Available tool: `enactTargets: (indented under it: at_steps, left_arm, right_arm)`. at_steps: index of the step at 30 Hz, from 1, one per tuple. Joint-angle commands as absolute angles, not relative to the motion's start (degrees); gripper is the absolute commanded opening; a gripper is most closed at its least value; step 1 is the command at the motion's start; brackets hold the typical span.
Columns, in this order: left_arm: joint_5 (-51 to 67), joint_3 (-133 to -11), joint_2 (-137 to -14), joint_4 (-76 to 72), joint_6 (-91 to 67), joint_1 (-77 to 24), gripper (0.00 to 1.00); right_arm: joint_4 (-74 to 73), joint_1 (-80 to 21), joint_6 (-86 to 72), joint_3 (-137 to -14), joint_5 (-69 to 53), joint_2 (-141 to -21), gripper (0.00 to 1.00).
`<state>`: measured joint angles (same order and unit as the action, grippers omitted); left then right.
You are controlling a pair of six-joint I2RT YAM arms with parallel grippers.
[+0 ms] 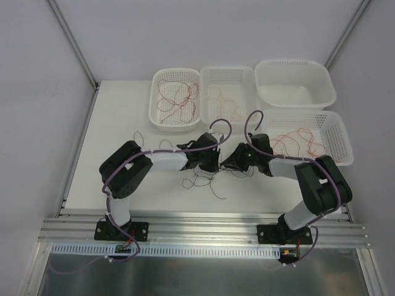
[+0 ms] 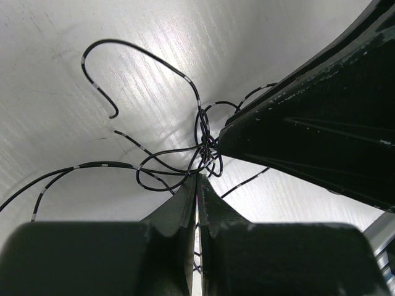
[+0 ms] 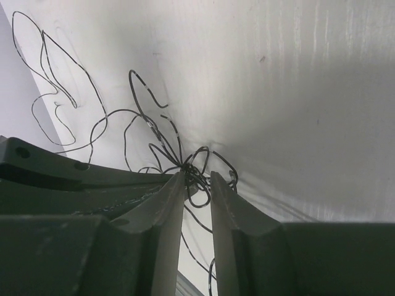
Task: Untangle the cables
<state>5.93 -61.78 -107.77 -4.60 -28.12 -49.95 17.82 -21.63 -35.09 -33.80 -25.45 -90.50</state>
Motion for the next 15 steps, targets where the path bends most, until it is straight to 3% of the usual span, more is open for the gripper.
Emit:
enactTargets:
  at_steps: [1,15]
  left_arm:
    - [5.8,-60.91,-107.58,-5.71,-29.18,-50.54,0.0]
    - [4.66,-60.29,-106.7,-5.89,-29.71,-50.54,0.0]
  right_arm:
    - [22.06,-21.88,-38.05,-32.78,-24.17,-87.37,0.27]
    - [20.57,-22.24,-39.03,-32.87,-22.15,-88.07,0.24]
